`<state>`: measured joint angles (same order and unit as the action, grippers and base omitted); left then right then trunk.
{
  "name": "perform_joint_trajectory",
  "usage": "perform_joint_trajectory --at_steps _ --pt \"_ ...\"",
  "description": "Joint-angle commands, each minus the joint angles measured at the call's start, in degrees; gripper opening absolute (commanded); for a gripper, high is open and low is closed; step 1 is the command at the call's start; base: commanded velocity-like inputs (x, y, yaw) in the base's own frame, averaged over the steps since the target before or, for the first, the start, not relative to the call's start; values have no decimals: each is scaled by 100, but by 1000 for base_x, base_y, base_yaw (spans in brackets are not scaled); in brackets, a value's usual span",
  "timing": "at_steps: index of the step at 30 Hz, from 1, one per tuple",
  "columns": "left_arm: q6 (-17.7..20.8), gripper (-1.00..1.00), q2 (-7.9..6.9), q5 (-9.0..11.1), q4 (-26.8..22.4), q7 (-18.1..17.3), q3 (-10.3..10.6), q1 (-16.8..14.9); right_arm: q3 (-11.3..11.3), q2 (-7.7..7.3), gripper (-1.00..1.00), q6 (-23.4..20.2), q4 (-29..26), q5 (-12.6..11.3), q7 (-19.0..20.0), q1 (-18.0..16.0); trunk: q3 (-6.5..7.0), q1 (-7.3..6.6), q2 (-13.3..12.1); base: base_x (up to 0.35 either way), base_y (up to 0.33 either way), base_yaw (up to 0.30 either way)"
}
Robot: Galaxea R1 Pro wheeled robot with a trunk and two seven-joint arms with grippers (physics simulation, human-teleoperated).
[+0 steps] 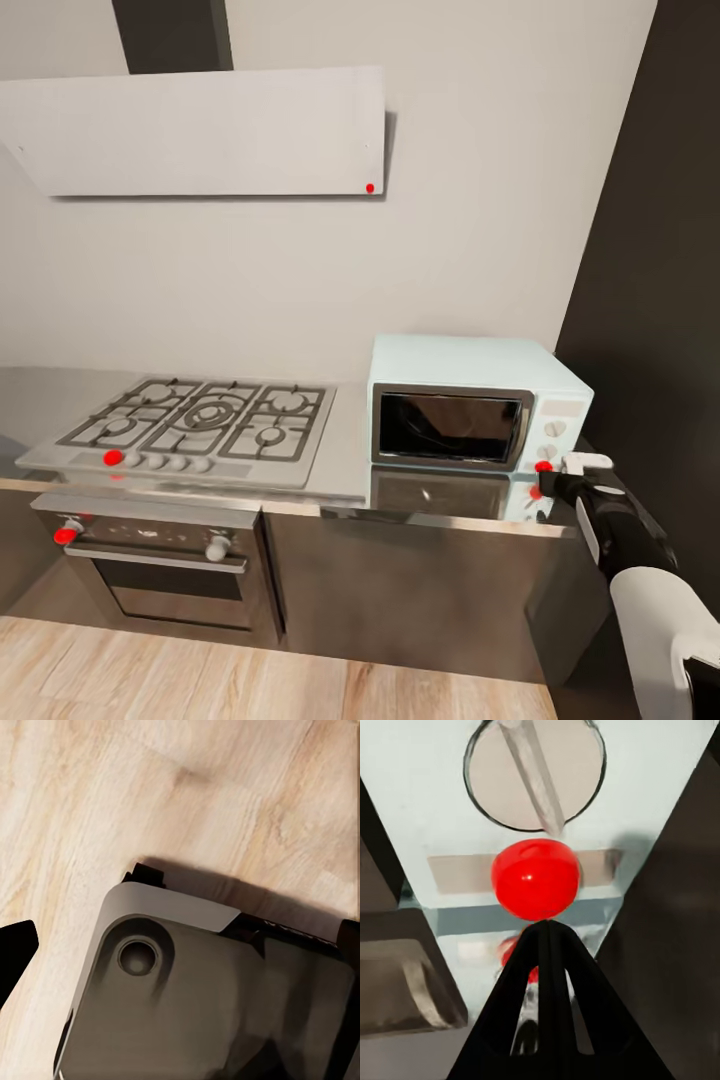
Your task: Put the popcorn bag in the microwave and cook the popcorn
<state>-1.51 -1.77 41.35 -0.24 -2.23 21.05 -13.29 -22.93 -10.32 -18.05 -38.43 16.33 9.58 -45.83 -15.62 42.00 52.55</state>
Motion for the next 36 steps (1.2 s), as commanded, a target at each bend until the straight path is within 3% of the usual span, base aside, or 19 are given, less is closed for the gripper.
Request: perform_joint_trajectory --at_steps 1,15,36 --pt "-16 100 -4 60 6 -23 46 -4 -28 1 -100 -25 -7 57 52 -5 -7 3 4 223 0 0" --pt "-16 100 -16 67 6 -23 38 -4 -45 -89 -100 -15 158 34 53 -5 -7 3 4 79 0 0" --pt "-25 100 -17 66 6 -23 38 -6 -45 -102 -100 -6 318 46 18 -5 -7 3 4 32 0 0"
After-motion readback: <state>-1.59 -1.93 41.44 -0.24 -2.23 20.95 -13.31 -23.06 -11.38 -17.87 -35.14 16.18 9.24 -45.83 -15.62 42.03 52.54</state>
